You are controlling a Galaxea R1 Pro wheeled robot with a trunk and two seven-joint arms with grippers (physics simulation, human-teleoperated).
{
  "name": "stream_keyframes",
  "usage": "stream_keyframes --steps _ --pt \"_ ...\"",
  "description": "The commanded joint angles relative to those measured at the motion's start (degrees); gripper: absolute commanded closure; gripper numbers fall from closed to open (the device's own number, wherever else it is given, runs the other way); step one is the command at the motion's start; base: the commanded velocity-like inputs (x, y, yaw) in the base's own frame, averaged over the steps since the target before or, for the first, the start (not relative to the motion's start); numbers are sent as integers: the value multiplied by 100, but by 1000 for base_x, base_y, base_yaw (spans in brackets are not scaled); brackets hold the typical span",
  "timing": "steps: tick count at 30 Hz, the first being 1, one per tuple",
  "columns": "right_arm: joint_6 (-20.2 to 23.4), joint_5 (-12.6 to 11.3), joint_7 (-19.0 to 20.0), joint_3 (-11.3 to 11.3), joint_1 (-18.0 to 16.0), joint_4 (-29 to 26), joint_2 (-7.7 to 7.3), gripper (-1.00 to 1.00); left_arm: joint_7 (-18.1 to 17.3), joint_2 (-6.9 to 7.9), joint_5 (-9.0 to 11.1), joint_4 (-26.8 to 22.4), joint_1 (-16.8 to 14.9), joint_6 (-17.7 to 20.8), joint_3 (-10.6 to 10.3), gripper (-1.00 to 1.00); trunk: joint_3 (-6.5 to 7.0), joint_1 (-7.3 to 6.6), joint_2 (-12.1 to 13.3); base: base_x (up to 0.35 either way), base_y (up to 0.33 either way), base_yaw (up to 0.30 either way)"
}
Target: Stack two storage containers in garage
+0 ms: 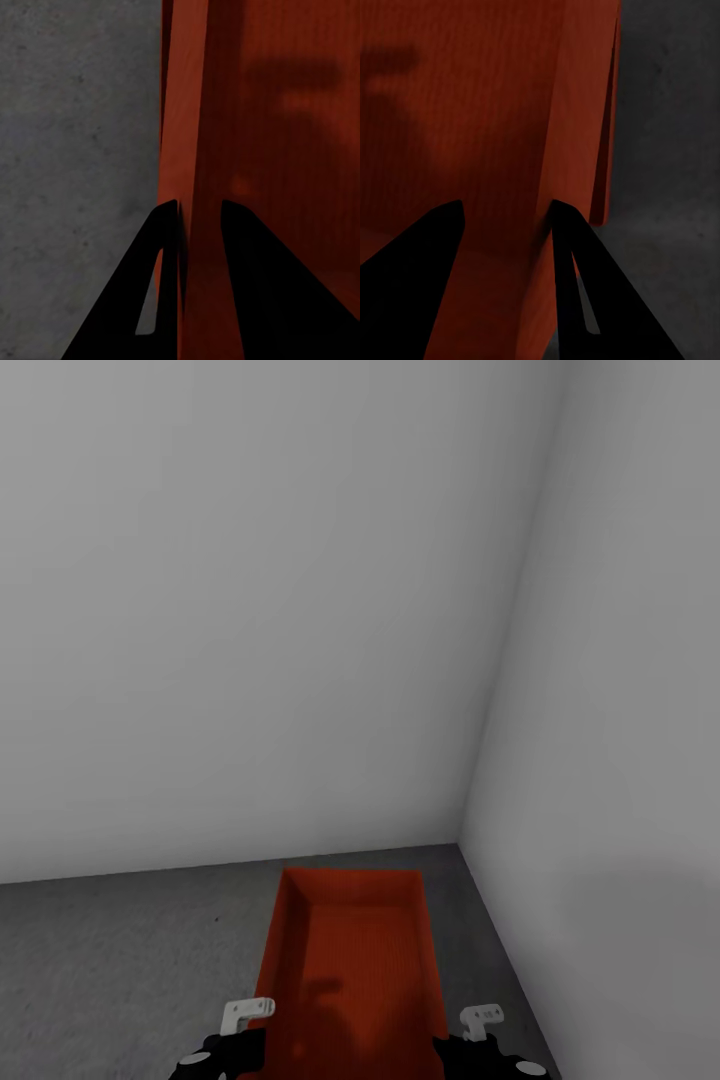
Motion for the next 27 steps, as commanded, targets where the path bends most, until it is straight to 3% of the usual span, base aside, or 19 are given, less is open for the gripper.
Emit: stream_keyframes --steps 1,27 --pt "2 120 75 -93 4 15 6 100 88 -477 -29 -380 -4 -87 85 100 -6 0 -3 0 0 0" --pt "2 120 101 -93 4 15 4 100 88 -477 -28 -380 -5 -87 85 100 -6 0 -3 0 0 29"
